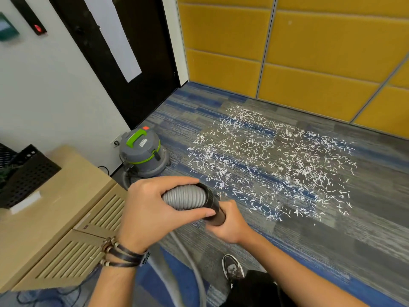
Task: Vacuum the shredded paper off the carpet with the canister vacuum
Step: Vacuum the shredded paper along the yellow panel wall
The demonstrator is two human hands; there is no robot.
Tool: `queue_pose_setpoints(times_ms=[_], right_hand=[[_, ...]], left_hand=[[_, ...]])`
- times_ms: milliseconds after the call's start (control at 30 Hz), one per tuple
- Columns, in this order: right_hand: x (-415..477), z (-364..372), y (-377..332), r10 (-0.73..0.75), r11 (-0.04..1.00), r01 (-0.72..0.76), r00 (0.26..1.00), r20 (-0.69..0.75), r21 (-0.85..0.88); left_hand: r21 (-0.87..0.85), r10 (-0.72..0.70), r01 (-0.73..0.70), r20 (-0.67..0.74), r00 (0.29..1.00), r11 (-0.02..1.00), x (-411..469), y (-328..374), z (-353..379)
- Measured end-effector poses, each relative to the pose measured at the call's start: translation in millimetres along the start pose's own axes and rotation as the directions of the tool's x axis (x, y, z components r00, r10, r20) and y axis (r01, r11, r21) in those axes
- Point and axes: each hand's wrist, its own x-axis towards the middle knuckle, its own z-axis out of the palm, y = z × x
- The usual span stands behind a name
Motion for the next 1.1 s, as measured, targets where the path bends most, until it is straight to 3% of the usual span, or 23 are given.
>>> queue_pose_setpoints(times_ms=[100,267,400,600,833,1000,1100], right_hand=[[12.2,-5.2,-5.5,-0.034,0.999,0.032,0.997,-0.062,-0.02],[27.6,-1.9,-0.2,-0.014,0.996,0.014,1.0,0.0,-0.093],[22.4,2.3,-2.1,0.017,0.997,-0.016,1.0,0.018,-0.079],[-4.1,0.9,-6.7,0.002,1.0,-0.002,1.0,-0.009,-0.025],[3.9,-6.3,-20.9,-0.073,0.996,0.07,0.996,-0.048,-0.062],[14.4,-5.2,-7.6,-0.011,0.997,0.011,1.0,-0.008,-0.075],[2.4,-4.1,-0.2,0.038,0.994,-0.038,0.999,0.0,-0.104]], left_hand=[[0.05,0.048,-0.046,-0.058,0.997,0.998,4.5,3.6,-0.7],[0.122,0.022,-0.03,0.062,0.998,0.992,8.5,-10.9,-5.0],[0.026,-0.041,0.039,0.085,0.996,0.999,6.9,-21.4,-2.7],[-0.042,0.002,0.003,0.113,0.994,0.999,2.5,-10.4,-9.4],[0.161,0.152,-0.15,-0.002,0.988,0.975,-1.8,5.6,-18.7],[0.156,0.058,-0.067,0.061,0.996,0.986,-0.3,-10.4,-1.4],[0.061,-0.005,0.0,0.082,0.997,0.998,-4.6,-19.6,6.0]])
